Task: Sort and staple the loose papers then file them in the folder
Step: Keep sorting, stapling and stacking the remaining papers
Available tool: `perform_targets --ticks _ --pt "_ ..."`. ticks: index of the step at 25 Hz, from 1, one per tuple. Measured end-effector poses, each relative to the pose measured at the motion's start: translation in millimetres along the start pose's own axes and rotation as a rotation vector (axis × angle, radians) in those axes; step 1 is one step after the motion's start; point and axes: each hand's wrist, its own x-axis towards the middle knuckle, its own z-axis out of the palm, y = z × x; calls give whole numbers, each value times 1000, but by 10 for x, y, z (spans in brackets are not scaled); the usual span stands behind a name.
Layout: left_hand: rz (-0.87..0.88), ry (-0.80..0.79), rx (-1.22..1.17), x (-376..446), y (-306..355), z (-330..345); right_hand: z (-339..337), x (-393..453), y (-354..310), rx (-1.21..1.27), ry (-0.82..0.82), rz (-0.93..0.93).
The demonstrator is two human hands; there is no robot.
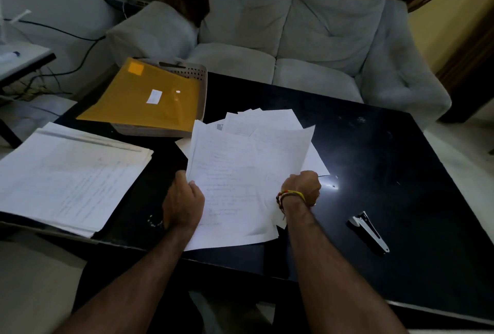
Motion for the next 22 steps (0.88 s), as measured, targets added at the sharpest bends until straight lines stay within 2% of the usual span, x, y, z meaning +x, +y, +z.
perform_targets --ticks 5,10,12,14,16,19,22 --pt "11 -4 -53 -5 -1 -25 -266 -52 -30 50 73 -192" --pt "-4 -15 -105 -2 -15 -32 -928 10 -548 306 330 -380" --pt "-8 -39 -142 1 -25 -35 -1156 40 -827 406 369 -421" --pt "-27 -70 -190 6 -51 -64 -1167 61 -1027 446 286 -437" --pt "-31 -84 -242 16 -63 -96 -927 26 -1024 438 102 -470" --pt "-49 -24 -332 16 -45 -158 -312 -142 -591 312 -225 -390" --pt "-164 5 -562 7 -44 -167 119 -255 -46 127 -303 -288"
